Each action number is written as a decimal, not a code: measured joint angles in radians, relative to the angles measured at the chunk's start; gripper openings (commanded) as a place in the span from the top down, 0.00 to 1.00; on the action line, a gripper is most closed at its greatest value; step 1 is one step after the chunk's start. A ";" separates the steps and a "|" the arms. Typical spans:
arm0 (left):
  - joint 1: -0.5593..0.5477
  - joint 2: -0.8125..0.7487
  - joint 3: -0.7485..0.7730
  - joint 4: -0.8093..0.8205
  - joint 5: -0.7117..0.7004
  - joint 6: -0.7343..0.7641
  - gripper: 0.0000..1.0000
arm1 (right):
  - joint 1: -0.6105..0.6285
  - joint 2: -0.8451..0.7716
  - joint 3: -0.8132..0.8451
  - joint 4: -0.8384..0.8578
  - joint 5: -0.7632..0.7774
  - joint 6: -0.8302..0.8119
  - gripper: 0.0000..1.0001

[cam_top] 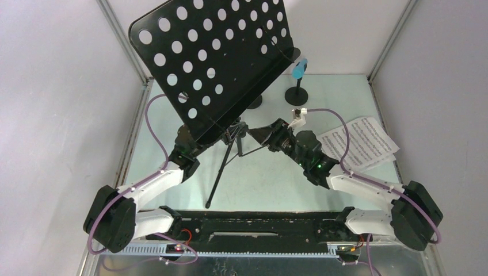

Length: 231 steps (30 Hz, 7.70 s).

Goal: Pack up the instrument practice props

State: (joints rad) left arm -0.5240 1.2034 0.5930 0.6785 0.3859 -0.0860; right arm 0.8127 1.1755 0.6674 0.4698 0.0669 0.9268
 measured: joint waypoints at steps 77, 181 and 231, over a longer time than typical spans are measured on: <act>-0.007 -0.003 0.002 -0.013 -0.039 0.008 0.99 | 0.313 0.049 -0.032 0.161 0.408 -1.254 0.04; -0.029 0.017 0.037 -0.051 -0.046 0.034 0.99 | 0.136 -0.040 0.045 -0.055 0.290 -0.668 0.31; -0.031 0.021 0.042 -0.056 -0.060 0.034 0.99 | 0.127 0.196 0.126 0.012 0.129 -0.643 0.88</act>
State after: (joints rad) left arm -0.5545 1.2243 0.6346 0.6228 0.3260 -0.0525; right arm 0.9401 1.3716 0.7933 0.4820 0.1963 0.2840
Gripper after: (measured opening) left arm 0.244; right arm 0.355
